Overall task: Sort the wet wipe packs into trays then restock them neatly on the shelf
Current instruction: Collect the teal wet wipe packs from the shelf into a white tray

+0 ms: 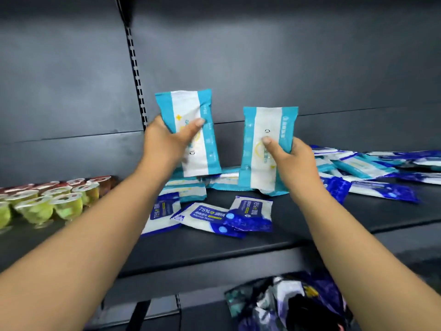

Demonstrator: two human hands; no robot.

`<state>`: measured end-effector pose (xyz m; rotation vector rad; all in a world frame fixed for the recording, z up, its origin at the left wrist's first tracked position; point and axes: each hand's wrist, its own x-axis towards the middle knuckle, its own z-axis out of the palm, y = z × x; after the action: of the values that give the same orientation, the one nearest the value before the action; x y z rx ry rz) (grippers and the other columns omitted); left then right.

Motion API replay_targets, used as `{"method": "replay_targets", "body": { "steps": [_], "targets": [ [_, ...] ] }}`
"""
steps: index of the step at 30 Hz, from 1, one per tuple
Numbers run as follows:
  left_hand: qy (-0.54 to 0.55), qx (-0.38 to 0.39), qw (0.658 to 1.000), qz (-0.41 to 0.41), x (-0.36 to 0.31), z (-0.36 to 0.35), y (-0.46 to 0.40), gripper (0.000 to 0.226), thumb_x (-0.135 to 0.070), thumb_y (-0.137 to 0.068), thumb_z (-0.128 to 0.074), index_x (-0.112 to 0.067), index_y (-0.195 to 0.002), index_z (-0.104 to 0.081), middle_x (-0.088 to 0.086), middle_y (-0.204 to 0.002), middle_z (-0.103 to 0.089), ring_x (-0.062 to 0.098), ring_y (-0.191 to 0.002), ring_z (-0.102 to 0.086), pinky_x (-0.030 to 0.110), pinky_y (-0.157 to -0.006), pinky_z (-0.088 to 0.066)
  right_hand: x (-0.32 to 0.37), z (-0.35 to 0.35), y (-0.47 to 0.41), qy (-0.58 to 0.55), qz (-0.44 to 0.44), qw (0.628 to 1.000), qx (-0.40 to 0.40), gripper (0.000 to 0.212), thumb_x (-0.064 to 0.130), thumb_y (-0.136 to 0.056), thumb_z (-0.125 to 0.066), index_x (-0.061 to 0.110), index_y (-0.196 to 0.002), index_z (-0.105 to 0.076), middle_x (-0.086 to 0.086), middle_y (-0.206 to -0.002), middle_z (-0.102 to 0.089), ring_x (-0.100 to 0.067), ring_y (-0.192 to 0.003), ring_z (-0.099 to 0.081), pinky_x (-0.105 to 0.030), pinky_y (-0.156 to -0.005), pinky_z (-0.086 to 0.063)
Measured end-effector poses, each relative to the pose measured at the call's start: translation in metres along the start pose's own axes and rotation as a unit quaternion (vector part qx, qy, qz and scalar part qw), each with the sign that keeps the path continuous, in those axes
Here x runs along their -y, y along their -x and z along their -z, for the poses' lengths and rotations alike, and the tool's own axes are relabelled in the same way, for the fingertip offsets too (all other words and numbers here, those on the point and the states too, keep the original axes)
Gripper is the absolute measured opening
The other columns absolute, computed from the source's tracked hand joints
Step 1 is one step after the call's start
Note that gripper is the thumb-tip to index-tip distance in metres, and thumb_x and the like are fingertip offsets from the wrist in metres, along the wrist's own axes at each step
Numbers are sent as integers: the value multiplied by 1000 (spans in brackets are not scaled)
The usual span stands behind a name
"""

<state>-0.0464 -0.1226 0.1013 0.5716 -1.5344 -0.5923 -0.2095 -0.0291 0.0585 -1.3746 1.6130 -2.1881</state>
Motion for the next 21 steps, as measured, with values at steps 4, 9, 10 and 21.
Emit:
{"method": "replay_targets", "body": {
  "steps": [4, 9, 10, 21],
  "targets": [
    [32, 12, 996, 85, -34, 2, 83, 15, -16, -77, -73, -22, -72, -60, -19, -55, -64, -4, -52, -58, 21, -61, -52, 11, 49, 54, -100, -28, 993, 57, 13, 21, -85, -66, 23, -72, -63, 13, -69, -65, 1, -60, -58, -18, -62, -50],
    [61, 2, 976, 207, -59, -1, 204, 11, -16, -77, -72, -21, -78, -63, -13, -65, -70, 4, -61, -65, 26, -67, -55, 4, 115, 129, -130, -98, 978, 131, 14, 15, -80, -69, 24, -70, -66, 15, -57, -66, -6, -62, -59, -24, -63, -52],
    [60, 2, 968, 244, -58, -2, 228, 10, -17, -77, -72, -21, -78, -63, -12, -66, -70, 5, -62, -65, 27, -67, -56, -1, 127, 145, -122, -114, 976, 141, 14, 15, -80, -69, 24, -69, -66, 14, -56, -66, -7, -62, -59, -25, -63, -52],
    [49, 99, 795, 596, 21, -7, 459, 10, -9, -85, -63, -15, -92, -61, 0, -83, -71, 9, -62, -67, 26, -60, -57, -156, 205, 305, 8, -357, 912, 203, 14, 10, -81, -69, 22, -78, -62, 8, -74, -64, 0, -58, -60, -19, -61, -50]
  ]
}}
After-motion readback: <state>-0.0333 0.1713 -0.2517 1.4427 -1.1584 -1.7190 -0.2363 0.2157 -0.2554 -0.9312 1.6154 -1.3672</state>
